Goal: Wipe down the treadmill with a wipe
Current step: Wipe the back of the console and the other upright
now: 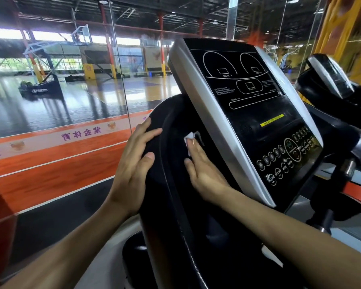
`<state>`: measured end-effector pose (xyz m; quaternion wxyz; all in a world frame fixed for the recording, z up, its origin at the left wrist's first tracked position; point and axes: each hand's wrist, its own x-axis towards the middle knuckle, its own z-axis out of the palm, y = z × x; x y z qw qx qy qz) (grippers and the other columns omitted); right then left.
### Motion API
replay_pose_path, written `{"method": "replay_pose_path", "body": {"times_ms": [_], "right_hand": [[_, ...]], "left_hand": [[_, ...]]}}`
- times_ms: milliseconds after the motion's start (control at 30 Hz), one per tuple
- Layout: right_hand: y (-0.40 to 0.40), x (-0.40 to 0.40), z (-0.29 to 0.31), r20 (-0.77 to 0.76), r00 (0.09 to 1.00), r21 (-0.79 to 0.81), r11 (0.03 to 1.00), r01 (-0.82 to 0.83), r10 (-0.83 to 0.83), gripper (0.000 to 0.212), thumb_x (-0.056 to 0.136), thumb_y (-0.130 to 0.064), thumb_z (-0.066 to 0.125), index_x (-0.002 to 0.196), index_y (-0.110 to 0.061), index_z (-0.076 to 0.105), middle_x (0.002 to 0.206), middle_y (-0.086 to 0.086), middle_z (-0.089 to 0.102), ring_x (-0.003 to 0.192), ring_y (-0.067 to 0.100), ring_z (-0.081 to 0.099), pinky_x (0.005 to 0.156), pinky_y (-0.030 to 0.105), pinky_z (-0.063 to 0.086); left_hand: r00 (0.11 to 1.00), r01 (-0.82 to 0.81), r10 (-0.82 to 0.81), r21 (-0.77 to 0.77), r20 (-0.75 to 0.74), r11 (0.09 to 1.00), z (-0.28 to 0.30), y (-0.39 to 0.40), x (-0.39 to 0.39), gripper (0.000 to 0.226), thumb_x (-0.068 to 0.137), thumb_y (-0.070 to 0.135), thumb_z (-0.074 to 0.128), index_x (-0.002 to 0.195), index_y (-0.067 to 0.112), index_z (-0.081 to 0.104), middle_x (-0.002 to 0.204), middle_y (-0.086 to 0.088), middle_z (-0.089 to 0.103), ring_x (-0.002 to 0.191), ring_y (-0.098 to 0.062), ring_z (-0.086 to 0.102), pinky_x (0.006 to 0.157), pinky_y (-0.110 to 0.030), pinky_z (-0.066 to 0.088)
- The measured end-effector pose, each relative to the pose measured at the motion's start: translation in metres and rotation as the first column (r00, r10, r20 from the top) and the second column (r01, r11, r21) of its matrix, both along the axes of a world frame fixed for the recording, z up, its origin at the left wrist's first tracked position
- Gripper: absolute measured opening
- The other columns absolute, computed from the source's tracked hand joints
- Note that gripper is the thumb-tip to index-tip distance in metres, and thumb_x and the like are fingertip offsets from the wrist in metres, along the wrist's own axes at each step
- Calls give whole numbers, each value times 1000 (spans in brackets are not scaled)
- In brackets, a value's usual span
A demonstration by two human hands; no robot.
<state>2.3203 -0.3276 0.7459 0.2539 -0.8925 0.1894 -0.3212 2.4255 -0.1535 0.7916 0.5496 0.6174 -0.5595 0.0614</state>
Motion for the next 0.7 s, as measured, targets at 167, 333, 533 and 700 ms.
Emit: {"method": "replay_pose_path", "body": {"times_ms": [167, 333, 533, 700], "right_hand": [[28, 4, -10, 80, 963, -30, 966, -255, 257, 61, 106, -23, 38, 160, -13, 11, 169, -1, 0, 154, 1, -6, 127, 29, 3], [1, -12, -16, -8, 981, 24, 981, -192, 192, 60, 109, -23, 37, 162, -21, 9, 167, -16, -3, 152, -2, -8, 128, 36, 2], [45, -31, -12, 21, 894, 333, 840, -428, 448, 50, 111, -17, 31, 155, -31, 11, 165, -17, 2, 146, -15, -3, 120, 9, 2], [11, -27, -17, -42, 984, 183, 969, -164, 175, 58, 109, -33, 30, 161, -23, 7, 168, -9, -4, 151, -1, -9, 127, 30, -2]], "left_hand": [[1000, -3, 4, -10, 8, 1000, -1, 0, 1, 52, 95, 23, 38, 145, 22, 52, 164, 14, 31, 154, -3, 19, 126, -31, 16], [1000, -5, 5, -15, -5, 1000, -1, 0, 0, 52, 96, 18, 37, 146, 24, 52, 165, 14, 30, 154, -2, 19, 125, -34, 15], [1000, -12, 12, -11, 1, 1000, -2, 0, 0, 52, 96, 14, 36, 145, 22, 52, 164, 14, 31, 153, -3, 20, 127, -42, 16], [1000, -21, 21, -15, 18, 1000, -2, 1, 0, 52, 96, 15, 36, 145, 25, 52, 165, 12, 31, 153, -2, 20, 127, -40, 16]]}}
